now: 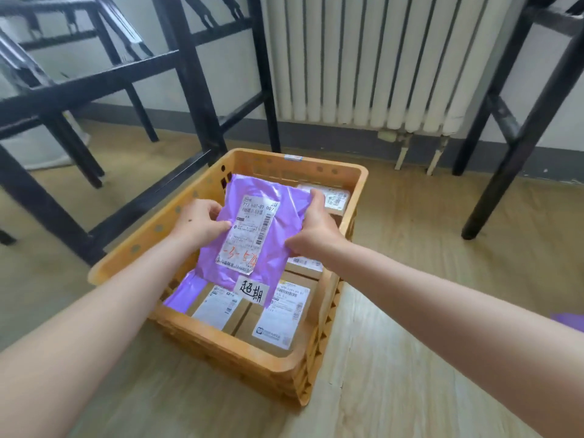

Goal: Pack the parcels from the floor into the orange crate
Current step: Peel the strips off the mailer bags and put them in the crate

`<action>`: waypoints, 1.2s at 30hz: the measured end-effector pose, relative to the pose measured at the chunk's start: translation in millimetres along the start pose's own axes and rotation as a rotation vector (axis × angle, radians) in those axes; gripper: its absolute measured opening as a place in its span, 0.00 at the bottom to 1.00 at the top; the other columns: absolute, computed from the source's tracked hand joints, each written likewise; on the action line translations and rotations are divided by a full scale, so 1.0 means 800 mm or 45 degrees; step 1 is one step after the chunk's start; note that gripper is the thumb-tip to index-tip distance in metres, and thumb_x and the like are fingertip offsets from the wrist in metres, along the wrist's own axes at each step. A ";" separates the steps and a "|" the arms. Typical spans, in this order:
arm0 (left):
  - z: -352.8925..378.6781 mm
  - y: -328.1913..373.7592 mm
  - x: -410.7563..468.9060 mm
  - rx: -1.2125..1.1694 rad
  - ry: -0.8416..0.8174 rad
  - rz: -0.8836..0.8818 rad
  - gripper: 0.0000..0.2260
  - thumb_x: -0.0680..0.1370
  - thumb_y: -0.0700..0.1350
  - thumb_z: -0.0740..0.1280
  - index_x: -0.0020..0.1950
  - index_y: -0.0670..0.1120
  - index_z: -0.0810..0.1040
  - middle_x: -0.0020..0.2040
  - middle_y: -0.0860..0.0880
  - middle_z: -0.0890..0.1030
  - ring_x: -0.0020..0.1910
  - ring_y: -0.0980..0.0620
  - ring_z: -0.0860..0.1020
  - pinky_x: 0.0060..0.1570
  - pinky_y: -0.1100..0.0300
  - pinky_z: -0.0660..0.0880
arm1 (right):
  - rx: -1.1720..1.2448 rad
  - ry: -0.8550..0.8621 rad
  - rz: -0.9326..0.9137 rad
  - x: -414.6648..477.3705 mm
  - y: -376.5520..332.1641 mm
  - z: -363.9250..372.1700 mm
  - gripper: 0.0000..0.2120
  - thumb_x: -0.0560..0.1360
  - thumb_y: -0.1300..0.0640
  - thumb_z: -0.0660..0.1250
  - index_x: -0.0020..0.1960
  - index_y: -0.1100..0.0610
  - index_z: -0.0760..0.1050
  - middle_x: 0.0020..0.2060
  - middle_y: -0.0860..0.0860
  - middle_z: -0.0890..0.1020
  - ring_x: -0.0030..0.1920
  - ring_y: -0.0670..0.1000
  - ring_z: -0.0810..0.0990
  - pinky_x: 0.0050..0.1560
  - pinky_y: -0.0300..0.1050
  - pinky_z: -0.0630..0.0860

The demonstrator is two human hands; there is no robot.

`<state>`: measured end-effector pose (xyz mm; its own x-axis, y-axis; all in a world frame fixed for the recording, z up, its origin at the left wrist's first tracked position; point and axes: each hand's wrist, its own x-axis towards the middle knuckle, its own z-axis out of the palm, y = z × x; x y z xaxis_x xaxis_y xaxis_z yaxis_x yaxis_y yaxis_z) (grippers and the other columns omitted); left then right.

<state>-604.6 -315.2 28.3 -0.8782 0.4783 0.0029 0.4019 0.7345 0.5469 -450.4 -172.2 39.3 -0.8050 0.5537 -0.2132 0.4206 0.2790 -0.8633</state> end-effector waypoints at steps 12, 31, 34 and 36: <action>0.007 -0.096 -0.006 0.628 -0.210 -0.184 0.05 0.72 0.39 0.68 0.47 0.45 0.80 0.48 0.45 0.80 0.47 0.43 0.79 0.39 0.56 0.73 | -0.449 -0.412 0.177 0.031 0.008 0.119 0.31 0.72 0.70 0.65 0.72 0.62 0.58 0.51 0.58 0.73 0.51 0.59 0.82 0.47 0.52 0.81; 0.052 -0.131 0.044 1.068 -0.563 -0.144 0.15 0.77 0.36 0.60 0.63 0.40 0.73 0.61 0.42 0.75 0.60 0.42 0.76 0.48 0.56 0.72 | -0.604 -0.542 0.505 0.087 0.036 0.221 0.19 0.75 0.71 0.58 0.65 0.65 0.61 0.55 0.65 0.78 0.37 0.61 0.85 0.32 0.54 0.80; 0.055 -0.136 0.047 1.118 -0.620 -0.168 0.16 0.78 0.36 0.59 0.65 0.39 0.72 0.63 0.41 0.73 0.62 0.42 0.75 0.53 0.54 0.73 | -0.686 -0.562 0.444 0.086 0.038 0.224 0.23 0.77 0.69 0.55 0.70 0.66 0.54 0.52 0.64 0.81 0.21 0.54 0.77 0.28 0.48 0.78; 0.057 -0.137 0.050 1.151 -0.642 -0.176 0.16 0.77 0.36 0.60 0.65 0.39 0.73 0.64 0.41 0.73 0.62 0.42 0.75 0.53 0.55 0.74 | -0.724 -0.581 0.402 0.086 0.041 0.225 0.28 0.77 0.68 0.55 0.73 0.65 0.48 0.49 0.63 0.82 0.14 0.52 0.73 0.21 0.45 0.75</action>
<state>-671.7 -354.9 -69.4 -0.8045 0.3555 -0.4758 0.5334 0.7849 -0.3154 -567.7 -266.3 -85.8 -0.6522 0.3316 -0.6816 0.7078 0.5884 -0.3910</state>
